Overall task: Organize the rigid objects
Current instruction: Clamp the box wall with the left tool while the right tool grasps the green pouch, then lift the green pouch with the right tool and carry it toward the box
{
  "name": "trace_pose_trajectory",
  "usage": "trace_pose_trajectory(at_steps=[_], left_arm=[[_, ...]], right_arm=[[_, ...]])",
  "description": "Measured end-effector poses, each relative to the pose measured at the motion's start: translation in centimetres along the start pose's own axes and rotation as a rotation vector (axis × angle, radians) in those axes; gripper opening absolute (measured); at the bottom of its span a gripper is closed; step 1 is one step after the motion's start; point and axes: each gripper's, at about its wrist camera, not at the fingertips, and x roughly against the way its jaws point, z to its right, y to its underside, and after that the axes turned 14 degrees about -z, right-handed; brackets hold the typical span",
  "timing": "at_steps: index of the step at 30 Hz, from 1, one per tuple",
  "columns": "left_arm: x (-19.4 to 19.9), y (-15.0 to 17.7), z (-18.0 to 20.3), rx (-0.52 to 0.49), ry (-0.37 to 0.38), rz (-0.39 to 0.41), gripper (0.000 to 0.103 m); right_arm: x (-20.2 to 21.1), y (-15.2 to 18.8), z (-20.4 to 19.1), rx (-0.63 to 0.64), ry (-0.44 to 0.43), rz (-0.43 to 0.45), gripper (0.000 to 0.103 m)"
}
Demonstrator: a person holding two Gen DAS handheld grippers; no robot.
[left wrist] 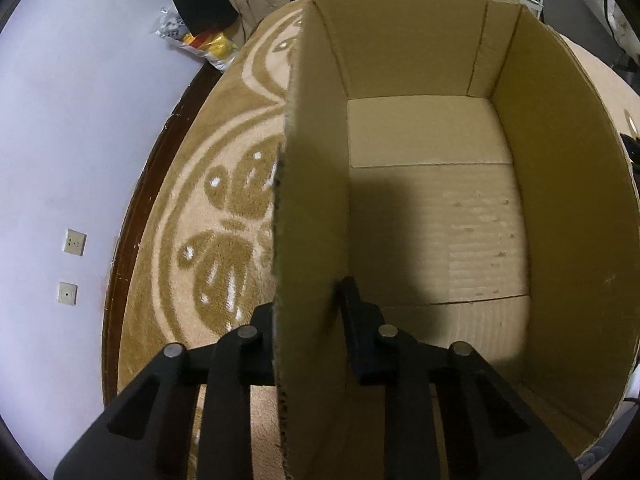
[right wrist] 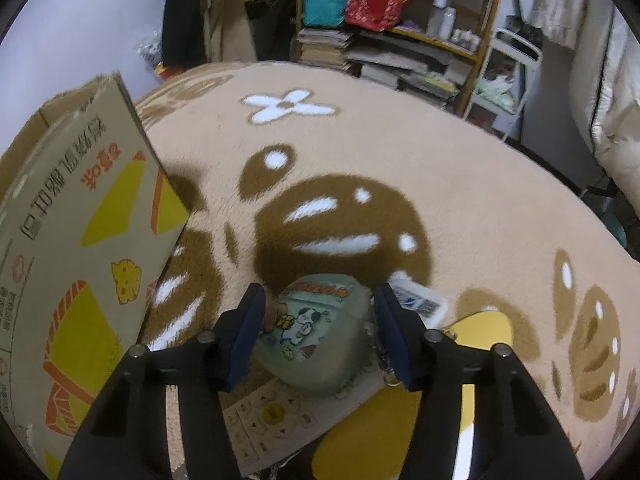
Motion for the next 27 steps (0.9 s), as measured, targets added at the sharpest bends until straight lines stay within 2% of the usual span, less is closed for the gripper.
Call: trace_pose_trajectory(at_steps=[11, 16, 18, 21, 27], left_arm=[[0.2, 0.2, -0.3, -0.012, -0.006, 0.005, 0.017], [0.2, 0.1, -0.4, -0.012, -0.007, 0.007, 0.017], [0.1, 0.1, -0.4, -0.010, -0.008, 0.006, 0.017], [0.2, 0.1, -0.4, -0.007, -0.010, 0.005, 0.017], [0.2, 0.4, -0.2, -0.010, -0.022, 0.004, 0.018]], right_arm=[[-0.1, 0.8, -1.3, 0.045, 0.068, 0.002, 0.060], [0.6, 1.6, -1.8, 0.054, 0.080, 0.037, 0.053], [1.1, 1.7, -1.5, 0.041, 0.067, 0.054, 0.044], [1.9, 1.7, -1.4, 0.030, 0.047, 0.066, 0.038], [2.8, 1.8, -1.5, 0.021, 0.025, 0.086, 0.035]])
